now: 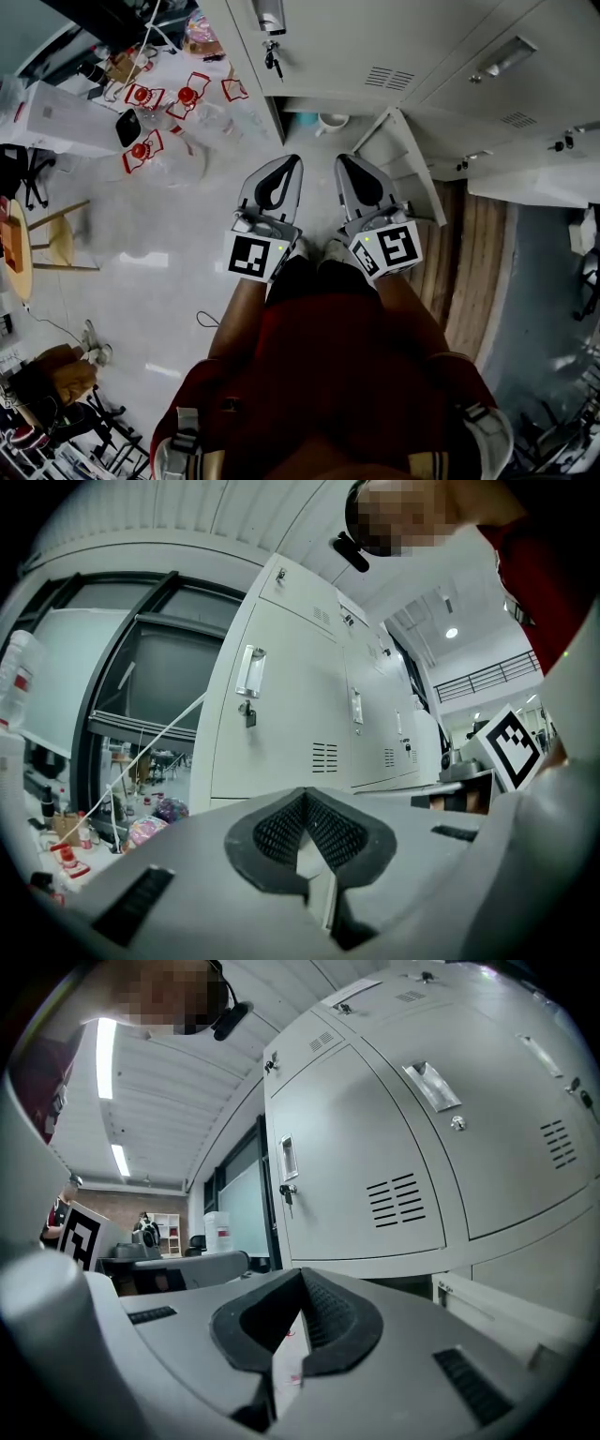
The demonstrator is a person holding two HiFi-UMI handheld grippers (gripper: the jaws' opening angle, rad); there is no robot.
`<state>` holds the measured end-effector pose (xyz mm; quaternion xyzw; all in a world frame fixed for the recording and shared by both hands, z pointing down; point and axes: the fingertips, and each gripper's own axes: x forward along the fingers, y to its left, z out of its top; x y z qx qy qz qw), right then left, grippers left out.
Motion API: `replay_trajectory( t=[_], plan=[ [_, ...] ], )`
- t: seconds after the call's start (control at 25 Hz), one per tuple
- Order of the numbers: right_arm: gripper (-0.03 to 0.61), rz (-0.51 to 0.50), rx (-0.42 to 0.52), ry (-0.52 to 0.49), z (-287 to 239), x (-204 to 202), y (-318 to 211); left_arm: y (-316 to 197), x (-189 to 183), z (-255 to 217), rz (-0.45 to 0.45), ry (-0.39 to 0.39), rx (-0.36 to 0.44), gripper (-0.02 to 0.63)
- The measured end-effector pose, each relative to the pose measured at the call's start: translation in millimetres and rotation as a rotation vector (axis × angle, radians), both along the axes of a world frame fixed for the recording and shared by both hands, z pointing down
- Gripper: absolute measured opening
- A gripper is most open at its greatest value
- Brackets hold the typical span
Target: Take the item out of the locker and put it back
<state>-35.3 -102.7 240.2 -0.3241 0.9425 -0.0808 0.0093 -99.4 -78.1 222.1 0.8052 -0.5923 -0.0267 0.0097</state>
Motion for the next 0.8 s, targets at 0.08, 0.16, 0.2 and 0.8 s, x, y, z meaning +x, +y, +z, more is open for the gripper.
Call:
replay_trajectory(
  t=[0.08,0.16,0.2,0.8],
  plan=[
    [-0.002,0.008,0.006,-0.001,-3,4,0,3,2,-5,0.004,0.0,0.005,0.006],
    [-0.002,0.009,0.019,0.001,-7,6,2,6,4,-7,0.006,0.004,0.003,0.006],
    [-0.002,0.009,0.024,0.001,-9,8,3,8,4,-7,0.007,0.007,-0.002,0.006],
    [-0.003,0.022,0.048,0.006,-11,25,25,30,11,-15,0.006,0.005,0.012,0.006]
  ],
)
